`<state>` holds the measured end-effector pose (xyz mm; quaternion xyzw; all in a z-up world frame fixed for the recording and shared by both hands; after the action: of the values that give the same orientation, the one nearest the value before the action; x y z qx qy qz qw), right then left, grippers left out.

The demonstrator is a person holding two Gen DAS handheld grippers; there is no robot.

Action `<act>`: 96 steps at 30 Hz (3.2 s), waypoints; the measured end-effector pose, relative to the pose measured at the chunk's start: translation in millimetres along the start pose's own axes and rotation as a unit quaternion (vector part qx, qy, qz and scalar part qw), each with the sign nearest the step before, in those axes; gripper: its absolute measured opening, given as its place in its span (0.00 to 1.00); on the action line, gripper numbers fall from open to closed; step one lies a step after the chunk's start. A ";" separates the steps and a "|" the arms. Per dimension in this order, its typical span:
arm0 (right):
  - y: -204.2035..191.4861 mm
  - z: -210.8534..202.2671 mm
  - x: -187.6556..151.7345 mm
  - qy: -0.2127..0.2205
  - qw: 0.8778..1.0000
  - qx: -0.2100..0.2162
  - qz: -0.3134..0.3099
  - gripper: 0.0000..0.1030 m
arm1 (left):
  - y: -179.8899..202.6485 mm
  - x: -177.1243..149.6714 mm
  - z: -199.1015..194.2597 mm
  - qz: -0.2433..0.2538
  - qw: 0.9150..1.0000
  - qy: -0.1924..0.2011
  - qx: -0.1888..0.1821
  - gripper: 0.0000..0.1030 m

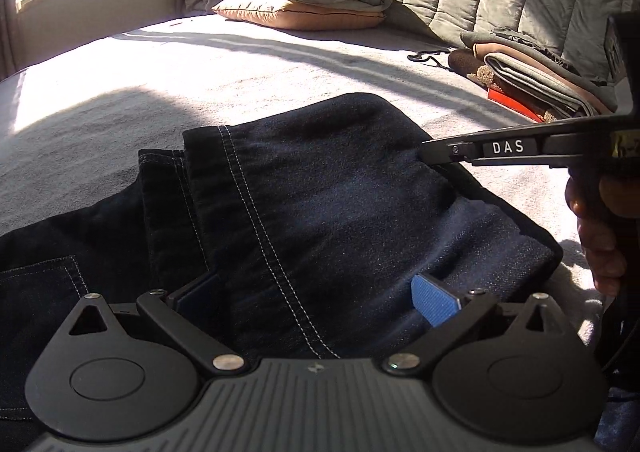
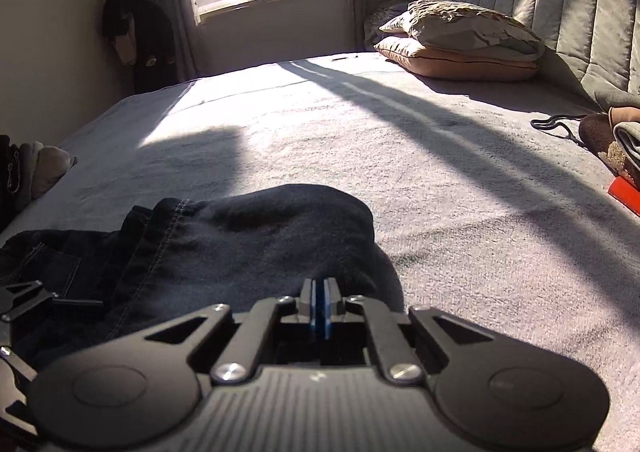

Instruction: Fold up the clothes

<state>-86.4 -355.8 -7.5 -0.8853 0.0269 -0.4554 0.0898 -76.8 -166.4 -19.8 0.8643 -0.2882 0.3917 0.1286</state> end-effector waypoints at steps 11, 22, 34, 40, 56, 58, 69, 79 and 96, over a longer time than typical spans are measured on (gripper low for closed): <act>12.2 62.9 32.2 -0.049 0.998 -0.002 0.045 0.03 | -2.2 -2.5 -1.8 0.006 1.000 0.006 -0.014 1.00; 0.4 24.4 2.9 -0.028 0.999 0.008 0.034 0.05 | -9.9 -6.9 -6.8 0.008 0.999 0.012 -0.030 1.00; -14.0 -42.9 -50.7 -0.021 0.998 0.021 0.058 0.05 | -13.0 -7.6 -6.0 0.016 0.999 0.011 -0.037 1.00; -17.8 -72.7 -70.8 0.001 0.996 0.016 0.083 0.05 | -14.3 -9.3 -8.4 0.020 0.999 0.010 -0.036 1.00; 8.8 -78.8 -76.6 0.009 0.984 0.003 0.179 0.52 | -20.0 -11.4 -13.7 0.019 0.999 0.009 -0.039 1.00; 13.9 -74.0 -80.0 0.004 0.980 0.009 0.200 0.55 | -20.6 -11.7 -14.6 0.018 0.999 0.009 -0.039 1.00; 18.2 -69.4 -87.2 0.017 0.965 0.063 0.252 0.57 | -21.9 -12.6 -16.4 0.016 0.999 0.009 -0.039 1.00; 7.6 -66.5 -85.1 0.020 0.973 0.049 0.223 0.64 | -27.0 -11.8 -18.9 0.008 0.999 0.006 -0.039 1.00; 1.2 -64.1 -84.8 0.029 0.977 0.033 0.211 0.66 | -62.9 -9.2 -22.4 -0.069 0.997 -0.006 -0.015 1.00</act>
<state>-187.9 -354.6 -39.2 -0.8426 0.2006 -0.4528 0.2115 -57.5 -102.3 -11.8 0.8825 -0.2344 0.3721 0.1667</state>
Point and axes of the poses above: each gripper's, at about its wrist camera, not at the fingertips, and z roughly the way its jaws point, y to its right, x to its top, the point moved 5 cm from there along z, roughly the way its jaws point, and after that the axes turned 5 degrees about x, right-handed, at the moved point
